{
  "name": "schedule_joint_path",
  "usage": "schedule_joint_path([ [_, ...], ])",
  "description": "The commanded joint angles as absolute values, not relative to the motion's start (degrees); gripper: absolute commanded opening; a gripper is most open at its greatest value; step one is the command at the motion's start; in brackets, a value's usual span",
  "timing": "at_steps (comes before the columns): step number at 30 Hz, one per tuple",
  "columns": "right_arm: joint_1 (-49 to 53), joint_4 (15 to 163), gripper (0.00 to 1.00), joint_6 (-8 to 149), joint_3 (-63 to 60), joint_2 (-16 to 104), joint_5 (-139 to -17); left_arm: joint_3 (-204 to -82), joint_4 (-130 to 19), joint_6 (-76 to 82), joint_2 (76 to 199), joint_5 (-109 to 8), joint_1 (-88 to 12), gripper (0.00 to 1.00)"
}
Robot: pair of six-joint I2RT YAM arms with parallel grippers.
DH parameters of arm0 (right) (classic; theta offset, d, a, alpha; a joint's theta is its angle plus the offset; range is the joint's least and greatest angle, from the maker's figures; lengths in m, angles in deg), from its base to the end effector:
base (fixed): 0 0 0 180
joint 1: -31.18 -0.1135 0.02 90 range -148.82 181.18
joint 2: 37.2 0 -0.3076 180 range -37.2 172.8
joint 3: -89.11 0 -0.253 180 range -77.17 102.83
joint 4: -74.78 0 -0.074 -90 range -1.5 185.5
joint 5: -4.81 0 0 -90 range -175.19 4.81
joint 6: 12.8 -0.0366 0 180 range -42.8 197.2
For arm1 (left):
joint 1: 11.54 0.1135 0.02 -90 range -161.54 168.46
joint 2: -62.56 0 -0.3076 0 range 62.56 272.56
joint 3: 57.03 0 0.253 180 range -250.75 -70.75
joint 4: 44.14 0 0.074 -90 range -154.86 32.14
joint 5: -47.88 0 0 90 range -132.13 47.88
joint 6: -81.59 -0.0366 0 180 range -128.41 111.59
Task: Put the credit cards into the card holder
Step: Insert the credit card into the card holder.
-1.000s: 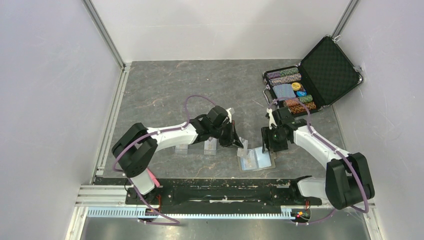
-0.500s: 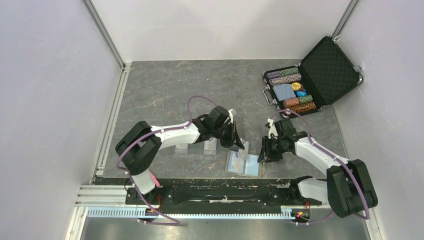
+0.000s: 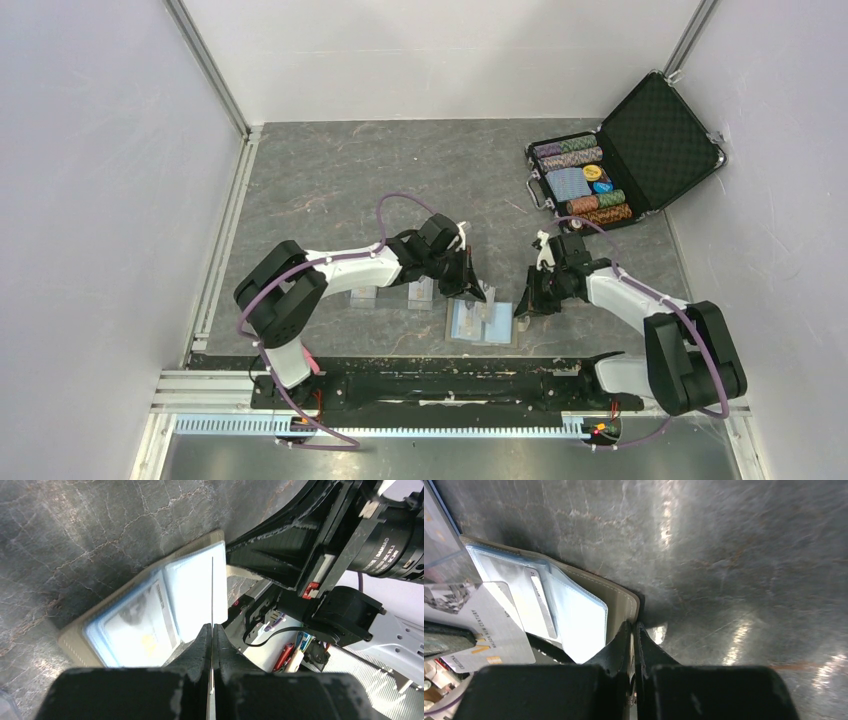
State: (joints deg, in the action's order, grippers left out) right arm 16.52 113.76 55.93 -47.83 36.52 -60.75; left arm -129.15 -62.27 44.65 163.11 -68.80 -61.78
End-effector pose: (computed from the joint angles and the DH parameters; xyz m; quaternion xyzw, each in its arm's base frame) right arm 0.1788 0.0624 0.1791 0.0181 0.9625 0.2515 0.1001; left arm 0.2254 -0.2966 0.2180 0.0631 0.9058 -0.4154 0.0553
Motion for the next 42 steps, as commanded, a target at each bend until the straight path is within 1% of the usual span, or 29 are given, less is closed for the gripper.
schedule_joint_path([
  [1, 19.13, 111.74, 0.00, 56.57, -45.36, 37.12, -63.59, -128.56, -62.57, 42.01, 161.46, -68.87, -61.45, 0.02],
  [8, 22.37, 111.19, 0.00, 57.42, -45.82, 35.20, -61.84, -125.70, -60.13, 43.18, 160.31, -68.62, -61.54, 0.02],
  [9, 22.46, 111.21, 0.02, 57.64, -45.72, 35.03, -61.35, -125.37, -59.52, 43.18, 160.49, -68.62, -61.50, 0.02],
  [10, 22.50, 111.22, 0.09, 57.94, -45.56, 34.90, -60.84, -125.09, -58.95, 43.18, 160.67, -68.78, -61.47, 0.02],
  [11, 22.48, 111.56, 0.20, 58.27, -45.33, 34.75, -60.60, -124.98, -58.43, 43.06, 160.94, -68.85, -61.46, 0.02],
  [12, 22.61, 111.92, 0.28, 58.53, -45.19, 34.49, -60.73, -124.99, -58.15, 42.86, 161.14, -68.88, -61.44, 0.02],
  [15, 23.00, 112.61, 0.45, 58.98, -45.10, 32.57, -60.60, -124.85, -56.32, 42.57, 161.56, -69.10, -61.46, 0.02],
  [16, 23.13, 112.54, 0.50, 59.13, -45.18, 32.00, -59.81, -124.92, -55.83, 42.57, 161.63, -69.20, -61.50, 0.02],
  [18, 23.27, 112.88, 0.55, 59.47, -45.24, 31.01, -58.69, -125.07, -54.83, 42.48, 161.93, -69.45, -61.46, 0.02],
  [19, 23.36, 113.21, 0.55, 59.58, -45.41, 30.65, -58.25, -125.15, -54.41, 42.52, 162.17, -69.59, -61.45, 0.02],
  [24, 23.61, 115.06, 0.54, 60.96, -46.45, 29.63, -57.50, -125.86, -54.35, 42.07, 164.18, -69.56, -61.44, 0.02],
  [31, 23.69, 116.19, 0.44, 62.25, -49.09, 28.56, -58.16, -126.73, -54.35, 40.30, 167.24, -69.28, -61.46, 0.02],
  [35, 23.62, 116.23, 0.34, 62.01, -50.74, 28.85, -58.92, -126.85, -54.35, 39.85, 168.59, -69.21, -61.46, 0.02],
  [39, 23.62, 116.75, 0.20, 62.53, -51.46, 29.42, -60.03, -126.78, -53.82, 39.82, 169.16, -69.12, -61.46, 0.02],
  [40, 23.64, 116.90, 0.18, 62.75, -51.57, 29.51, -60.54, -126.82, -53.37, 40.05, 169.22, -69.32, -61.46, 0.02],
  [42, 23.63, 116.89, 0.10, 62.94, -51.68, 29.51, -60.77, -127.21, -52.86, 40.36, 169.26, -69.63, -61.43, 0.02],
])
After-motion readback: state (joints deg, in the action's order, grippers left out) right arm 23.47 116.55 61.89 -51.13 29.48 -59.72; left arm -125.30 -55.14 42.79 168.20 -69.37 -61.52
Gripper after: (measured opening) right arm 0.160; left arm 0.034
